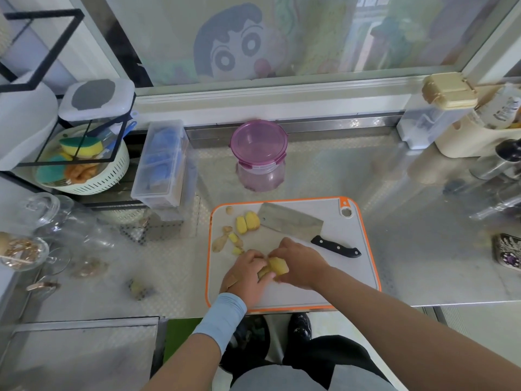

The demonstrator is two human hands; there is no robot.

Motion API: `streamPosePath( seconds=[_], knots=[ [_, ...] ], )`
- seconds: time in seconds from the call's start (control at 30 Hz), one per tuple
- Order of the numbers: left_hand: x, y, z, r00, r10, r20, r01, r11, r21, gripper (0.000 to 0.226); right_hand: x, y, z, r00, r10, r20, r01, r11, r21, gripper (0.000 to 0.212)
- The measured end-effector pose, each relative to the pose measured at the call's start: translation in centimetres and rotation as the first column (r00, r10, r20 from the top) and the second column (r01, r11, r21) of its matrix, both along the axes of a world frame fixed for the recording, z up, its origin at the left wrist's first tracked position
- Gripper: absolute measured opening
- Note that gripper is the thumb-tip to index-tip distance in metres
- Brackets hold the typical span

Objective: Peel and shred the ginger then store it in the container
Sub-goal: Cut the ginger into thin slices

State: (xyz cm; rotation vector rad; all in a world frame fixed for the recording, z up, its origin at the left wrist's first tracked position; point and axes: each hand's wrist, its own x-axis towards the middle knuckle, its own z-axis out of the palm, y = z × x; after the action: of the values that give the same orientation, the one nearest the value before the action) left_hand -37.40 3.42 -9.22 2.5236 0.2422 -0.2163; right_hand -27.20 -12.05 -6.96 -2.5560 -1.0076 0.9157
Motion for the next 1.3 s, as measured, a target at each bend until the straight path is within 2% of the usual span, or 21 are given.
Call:
streamPosePath(
  seconds=[0.07, 0.17, 0.3, 0.43, 0.6, 0.73, 0.83, 0.93, 1.03, 1.17, 1.23, 1.27, 1.3],
  knots=[
    [0.5, 0.4, 0.5, 0.999, -0.035, 0.025, 0.034, 0.999, 0.029, 0.032, 0.5, -0.7, 0.7, 0.999, -0.03, 0.037, 0.03, 0.999, 0.016, 0.052],
    [1.7, 0.9, 1.1, 0.993, -0.09, 0.07, 0.087, 0.995, 0.045, 0.03, 1.7, -2.6, 1.3, 0.958, -0.175, 0.227, 0.166, 0.984, 0.057, 0.033],
    [3.5, 0.8, 1.4, 0.989, -0.14, 0.049, 0.137, 0.989, 0.062, 0.031, 2.9, -4.7, 1.2, 0.91, -0.222, 0.349, 0.257, 0.965, -0.056, 0.03],
    [4.9, 1.7, 1.3, 0.972, -0.229, -0.051, 0.234, 0.957, 0.171, 0.033, 2.7, -5.2, 0.5, 0.915, -0.214, 0.342, 0.26, 0.961, -0.096, 0.051],
    [6.0, 2.9, 1.5, 0.987, -0.115, -0.108, 0.14, 0.954, 0.263, 0.039, 2.2, -5.6, 0.1, 0.928, -0.249, 0.278, 0.296, 0.945, -0.142, 0.069],
    [5.9, 3.5, 1.6, 0.989, -0.122, -0.086, 0.137, 0.97, 0.202, 0.041, 1.1, -6.2, 0.6, 0.914, -0.353, 0.198, 0.378, 0.92, -0.105, 0.066],
    [5.7, 3.3, 1.6, 0.991, -0.128, 0.025, 0.123, 0.981, 0.151, 0.035, 0.0, -6.8, 1.3, 0.876, -0.465, 0.127, 0.47, 0.882, -0.011, 0.054],
    [5.2, 2.5, 2.0, 0.981, -0.13, 0.14, 0.117, 0.988, 0.103, 0.025, -1.2, -7.0, 2.2, 0.835, -0.532, 0.144, 0.532, 0.846, 0.039, 0.05],
    [3.6, 2.0, 1.3, 0.949, -0.246, 0.196, 0.232, 0.968, 0.092, 0.018, -2.7, -6.5, 3.1, 0.784, -0.61, 0.111, 0.605, 0.792, 0.083, 0.044],
    [1.4, 0.9, 1.3, 0.894, -0.4, 0.204, 0.379, 0.915, 0.135, 0.018, -4.5, -5.5, 3.6, 0.796, -0.602, 0.065, 0.6, 0.798, 0.05, 0.039],
    [1.5, 0.5, 1.0, 0.842, -0.503, 0.194, 0.451, 0.854, 0.258, 0.03, -5.3, -5.2, 3.5, 0.8, -0.598, 0.059, 0.596, 0.802, 0.04, 0.039],
    [1.5, 0.5, 0.6, 0.835, -0.525, 0.165, 0.477, 0.84, 0.259, 0.044, -5.7, -5.0, 3.4, 0.804, -0.592, 0.06, 0.591, 0.806, 0.032, 0.039],
    [1.4, 0.5, 0.7, 0.865, -0.483, 0.138, 0.454, 0.869, 0.197, 0.055, -5.9, -4.9, 3.2, 0.81, -0.583, 0.064, 0.583, 0.812, 0.021, 0.039]
  ],
)
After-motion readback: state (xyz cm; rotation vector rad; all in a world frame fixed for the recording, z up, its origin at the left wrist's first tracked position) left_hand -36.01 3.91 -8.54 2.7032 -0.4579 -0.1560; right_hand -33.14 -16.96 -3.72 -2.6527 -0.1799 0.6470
